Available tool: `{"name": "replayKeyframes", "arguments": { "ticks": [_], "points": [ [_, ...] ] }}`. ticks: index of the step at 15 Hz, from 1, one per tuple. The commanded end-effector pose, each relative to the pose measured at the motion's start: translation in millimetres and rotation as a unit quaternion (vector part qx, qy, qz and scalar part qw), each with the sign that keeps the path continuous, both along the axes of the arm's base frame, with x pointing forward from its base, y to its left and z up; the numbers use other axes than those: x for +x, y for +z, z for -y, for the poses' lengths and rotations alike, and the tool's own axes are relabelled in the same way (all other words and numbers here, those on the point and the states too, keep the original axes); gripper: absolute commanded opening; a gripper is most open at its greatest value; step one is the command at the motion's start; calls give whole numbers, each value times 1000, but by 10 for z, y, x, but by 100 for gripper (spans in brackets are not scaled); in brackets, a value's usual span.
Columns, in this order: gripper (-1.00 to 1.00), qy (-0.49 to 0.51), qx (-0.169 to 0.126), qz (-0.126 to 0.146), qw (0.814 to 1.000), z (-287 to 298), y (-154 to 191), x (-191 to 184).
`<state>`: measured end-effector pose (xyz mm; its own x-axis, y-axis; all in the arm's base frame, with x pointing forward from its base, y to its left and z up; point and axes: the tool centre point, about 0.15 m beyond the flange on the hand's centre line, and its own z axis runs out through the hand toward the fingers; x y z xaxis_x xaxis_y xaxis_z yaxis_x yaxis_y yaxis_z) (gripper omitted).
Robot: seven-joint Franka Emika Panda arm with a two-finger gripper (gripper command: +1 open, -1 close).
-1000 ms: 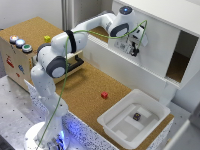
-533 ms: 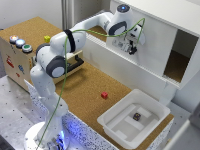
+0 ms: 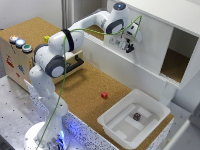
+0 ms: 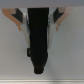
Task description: Push the door to the left
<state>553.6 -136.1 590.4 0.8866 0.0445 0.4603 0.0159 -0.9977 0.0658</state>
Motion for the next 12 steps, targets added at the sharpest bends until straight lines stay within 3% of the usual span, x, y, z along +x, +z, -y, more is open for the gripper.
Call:
{"name": "replayKeyframes", "arguments": {
  "ticks": [1, 12],
  "points": [
    [-100, -12, -47, 8, 999, -492, -111, 422],
    [-100, 19, -48, 14, 999, -969, -103, 522]
  ]
}}
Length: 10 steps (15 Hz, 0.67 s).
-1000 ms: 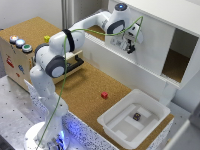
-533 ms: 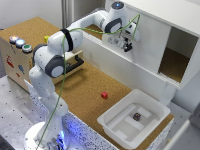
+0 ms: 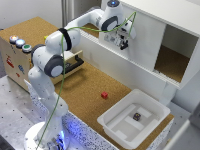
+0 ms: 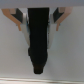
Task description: Push the door to the left
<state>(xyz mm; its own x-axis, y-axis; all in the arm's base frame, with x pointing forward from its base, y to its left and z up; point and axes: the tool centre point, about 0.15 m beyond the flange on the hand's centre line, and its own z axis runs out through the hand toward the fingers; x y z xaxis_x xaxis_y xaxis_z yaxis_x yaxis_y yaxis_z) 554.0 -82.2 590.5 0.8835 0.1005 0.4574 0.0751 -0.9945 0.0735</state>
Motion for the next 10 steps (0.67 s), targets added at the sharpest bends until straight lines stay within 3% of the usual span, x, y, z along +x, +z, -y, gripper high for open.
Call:
{"name": "replayKeyframes", "arguments": {
  "ticks": [1, 10],
  "points": [
    [-100, -6, -43, 17, 999, -489, -110, 531],
    [-100, 37, -42, 23, 998, -967, -84, 612]
  ]
}}
